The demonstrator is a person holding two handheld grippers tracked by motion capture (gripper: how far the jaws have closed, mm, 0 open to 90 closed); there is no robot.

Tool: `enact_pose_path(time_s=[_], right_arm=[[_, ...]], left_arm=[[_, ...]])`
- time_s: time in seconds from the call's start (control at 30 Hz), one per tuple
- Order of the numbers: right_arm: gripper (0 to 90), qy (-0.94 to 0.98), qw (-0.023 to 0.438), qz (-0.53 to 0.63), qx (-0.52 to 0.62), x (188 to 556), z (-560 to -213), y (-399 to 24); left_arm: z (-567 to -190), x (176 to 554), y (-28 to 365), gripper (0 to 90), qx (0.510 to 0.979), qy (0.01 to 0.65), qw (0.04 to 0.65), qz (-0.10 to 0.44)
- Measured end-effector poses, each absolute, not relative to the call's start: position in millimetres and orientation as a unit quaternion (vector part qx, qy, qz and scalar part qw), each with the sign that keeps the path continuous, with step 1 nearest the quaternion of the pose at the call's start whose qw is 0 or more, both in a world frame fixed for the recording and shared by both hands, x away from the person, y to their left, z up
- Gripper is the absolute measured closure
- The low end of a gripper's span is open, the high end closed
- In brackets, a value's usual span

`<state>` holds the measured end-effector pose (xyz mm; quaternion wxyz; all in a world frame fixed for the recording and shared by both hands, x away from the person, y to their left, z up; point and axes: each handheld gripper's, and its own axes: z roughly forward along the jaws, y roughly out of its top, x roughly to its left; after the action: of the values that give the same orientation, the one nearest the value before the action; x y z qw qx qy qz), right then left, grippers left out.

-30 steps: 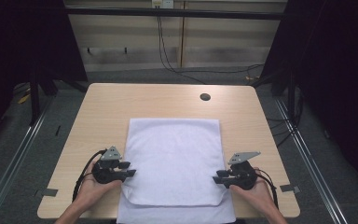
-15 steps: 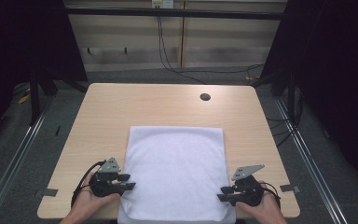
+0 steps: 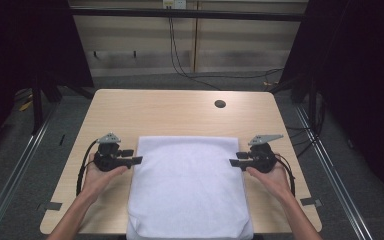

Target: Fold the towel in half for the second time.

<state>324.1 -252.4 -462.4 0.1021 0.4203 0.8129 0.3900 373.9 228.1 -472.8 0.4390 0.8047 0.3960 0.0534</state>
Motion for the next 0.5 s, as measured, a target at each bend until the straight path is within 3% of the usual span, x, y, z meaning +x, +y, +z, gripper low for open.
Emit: enact_pose_path(time_s=[0.2, 0.5], right_arm=[[47.8, 0.801, 0.118, 0.361, 0.462, 362.7, -471.2, -258.9], [44.4, 0.789, 0.121, 0.357, 0.485, 386.1, -491.9, -258.4]], left_arm=[[-473.2, 399.8, 223.8, 43.4, 0.794, 0.415, 0.435, 0.086], [-489.1, 424.1, 214.2, 40.6, 0.801, 0.426, 0.415, 0.075]])
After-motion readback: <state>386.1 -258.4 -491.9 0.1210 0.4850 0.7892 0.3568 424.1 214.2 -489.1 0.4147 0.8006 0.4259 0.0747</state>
